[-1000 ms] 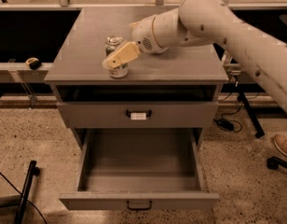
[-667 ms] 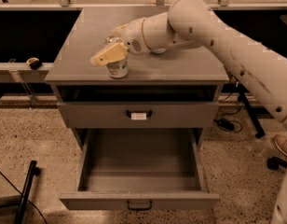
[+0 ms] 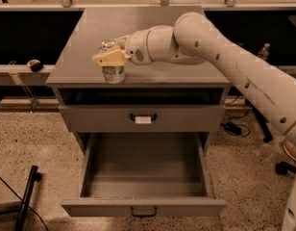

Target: Place 7up can into middle drawer

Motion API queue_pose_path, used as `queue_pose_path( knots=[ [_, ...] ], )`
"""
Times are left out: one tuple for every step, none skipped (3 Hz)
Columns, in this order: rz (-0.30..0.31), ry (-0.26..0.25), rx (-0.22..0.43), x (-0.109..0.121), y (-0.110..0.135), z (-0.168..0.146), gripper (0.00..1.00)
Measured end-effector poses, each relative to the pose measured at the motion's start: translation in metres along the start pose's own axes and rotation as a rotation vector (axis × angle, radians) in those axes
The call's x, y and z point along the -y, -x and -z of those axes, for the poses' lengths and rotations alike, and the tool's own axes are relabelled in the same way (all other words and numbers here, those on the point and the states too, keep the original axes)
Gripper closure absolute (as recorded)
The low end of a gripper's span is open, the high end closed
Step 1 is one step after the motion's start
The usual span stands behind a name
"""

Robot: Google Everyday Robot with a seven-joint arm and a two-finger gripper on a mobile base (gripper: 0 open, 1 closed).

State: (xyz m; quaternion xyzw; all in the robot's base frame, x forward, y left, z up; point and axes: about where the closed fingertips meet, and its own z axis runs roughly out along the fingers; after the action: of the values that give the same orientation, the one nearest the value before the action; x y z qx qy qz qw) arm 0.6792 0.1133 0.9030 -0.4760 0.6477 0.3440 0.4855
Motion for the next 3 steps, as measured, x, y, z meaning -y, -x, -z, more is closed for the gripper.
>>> queue_pose_path(
  knots=[
    [-0.002, 0.001, 0.002, 0.000, 0.003, 0.001, 0.89],
    [0.071, 0.077, 0.002, -0.050, 0.007, 0.026, 1.00],
    [0.162, 0.110, -0.038, -0.080, -0.044, 0.084, 1.00]
  ],
)
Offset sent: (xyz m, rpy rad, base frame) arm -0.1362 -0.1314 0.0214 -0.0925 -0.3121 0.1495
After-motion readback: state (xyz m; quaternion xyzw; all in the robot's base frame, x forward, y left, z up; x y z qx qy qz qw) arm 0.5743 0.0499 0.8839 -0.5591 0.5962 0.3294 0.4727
